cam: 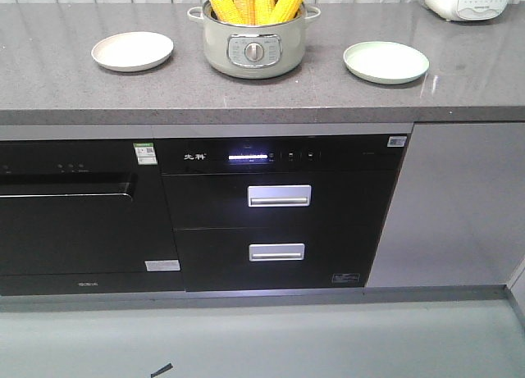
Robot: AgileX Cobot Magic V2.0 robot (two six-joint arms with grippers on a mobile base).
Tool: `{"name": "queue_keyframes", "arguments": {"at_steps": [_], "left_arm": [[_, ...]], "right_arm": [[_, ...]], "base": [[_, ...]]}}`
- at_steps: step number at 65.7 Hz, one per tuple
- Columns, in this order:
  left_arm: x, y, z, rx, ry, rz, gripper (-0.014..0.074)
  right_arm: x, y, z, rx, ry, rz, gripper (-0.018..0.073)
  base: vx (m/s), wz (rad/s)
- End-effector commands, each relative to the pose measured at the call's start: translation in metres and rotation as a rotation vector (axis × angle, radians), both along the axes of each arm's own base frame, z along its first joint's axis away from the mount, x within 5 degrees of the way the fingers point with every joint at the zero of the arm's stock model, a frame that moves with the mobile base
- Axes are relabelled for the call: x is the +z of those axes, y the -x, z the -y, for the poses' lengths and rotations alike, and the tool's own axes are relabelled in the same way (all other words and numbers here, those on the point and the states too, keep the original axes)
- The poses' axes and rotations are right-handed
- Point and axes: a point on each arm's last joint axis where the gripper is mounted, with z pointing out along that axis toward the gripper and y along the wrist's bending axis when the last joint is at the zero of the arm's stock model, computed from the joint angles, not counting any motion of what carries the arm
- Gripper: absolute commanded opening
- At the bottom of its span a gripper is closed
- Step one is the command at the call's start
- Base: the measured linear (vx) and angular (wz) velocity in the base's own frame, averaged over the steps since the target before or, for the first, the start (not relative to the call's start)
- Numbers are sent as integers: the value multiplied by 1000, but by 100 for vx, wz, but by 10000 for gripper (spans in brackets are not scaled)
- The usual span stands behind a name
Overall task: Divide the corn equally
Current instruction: 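Continue driving closer until the pot and both plates are within reach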
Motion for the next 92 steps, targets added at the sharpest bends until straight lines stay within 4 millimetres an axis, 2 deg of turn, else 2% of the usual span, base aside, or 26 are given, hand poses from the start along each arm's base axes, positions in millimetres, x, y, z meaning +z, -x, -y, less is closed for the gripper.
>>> {"name": "queue_keyframes", "arguments": {"at_steps": [1,92], "left_arm": [[3,2,0,0,19,81,-6],[3,2,0,0,19,81,-6]], "right_arm": [[4,0,0,-1,18,69,-1],[4,0,0,-1,18,69,-1]], "base": [[10,4],[9,0]]}}
